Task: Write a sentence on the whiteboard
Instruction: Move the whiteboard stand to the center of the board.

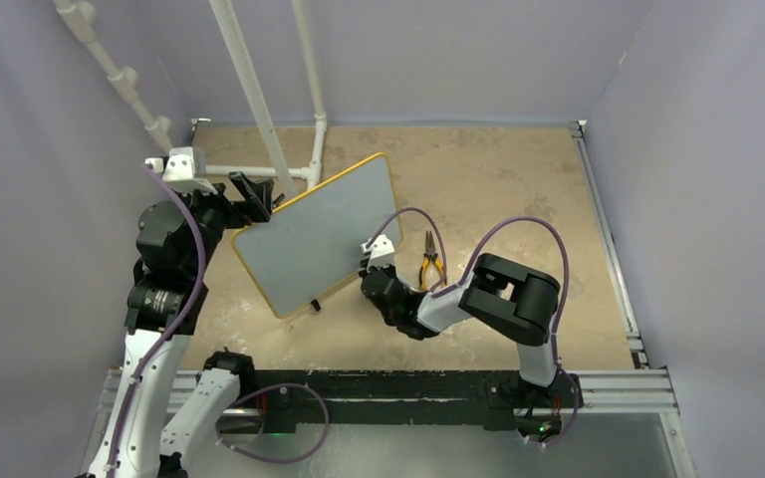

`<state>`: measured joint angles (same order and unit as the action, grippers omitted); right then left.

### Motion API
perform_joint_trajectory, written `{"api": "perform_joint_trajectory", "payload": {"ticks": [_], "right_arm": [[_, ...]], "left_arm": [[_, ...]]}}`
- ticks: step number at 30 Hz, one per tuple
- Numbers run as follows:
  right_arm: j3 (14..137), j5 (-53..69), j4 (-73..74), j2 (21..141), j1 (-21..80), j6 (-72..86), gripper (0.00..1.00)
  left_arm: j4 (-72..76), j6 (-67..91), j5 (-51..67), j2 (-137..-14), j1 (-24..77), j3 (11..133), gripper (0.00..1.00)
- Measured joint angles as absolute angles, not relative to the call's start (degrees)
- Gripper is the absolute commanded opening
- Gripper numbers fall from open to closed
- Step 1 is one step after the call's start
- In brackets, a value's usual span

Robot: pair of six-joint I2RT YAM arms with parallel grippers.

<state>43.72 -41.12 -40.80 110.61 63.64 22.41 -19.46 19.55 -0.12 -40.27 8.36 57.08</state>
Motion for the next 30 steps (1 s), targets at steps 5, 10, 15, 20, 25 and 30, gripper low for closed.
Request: {"api": "perform_joint_trajectory", "payload": {"ticks": [5, 10, 15, 20, 25, 30], "right_arm": [[43.7, -41.1, -40.8, 110.6, 62.7, 21.2, 0.0], [43.7, -41.1, -40.8, 110.6, 62.2, 20.3, 0.06], [43.2, -41.1, -40.2, 109.3, 61.5, 18.6, 0.29], [39.9, -42.7, -40.3, 104.1, 60.6, 17.0, 0.46], [37.2, -44.3, -41.3, 98.0, 62.0, 15.7, 0.52], [35.4, -43.9, -39.6, 93.0, 63.5, 17.5, 0.58]], "left_arm": [[-20.8, 19.5, 0.9, -40.4, 8.4, 57.1, 0.99], [-21.6, 19.5, 0.8, -39.9, 8.4, 57.1, 0.99], [-22.2, 19.4, 0.8, -39.1, 8.4, 57.1, 0.99], [-22.4, 19.3, 0.7, -38.5, 8.4, 57.1, 0.99], [-23.5, 19.3, 0.6, -38.4, 8.4, 57.1, 0.99], [-24.4, 19.3, 0.6, -38.4, 8.4, 57.1, 0.99]]}}
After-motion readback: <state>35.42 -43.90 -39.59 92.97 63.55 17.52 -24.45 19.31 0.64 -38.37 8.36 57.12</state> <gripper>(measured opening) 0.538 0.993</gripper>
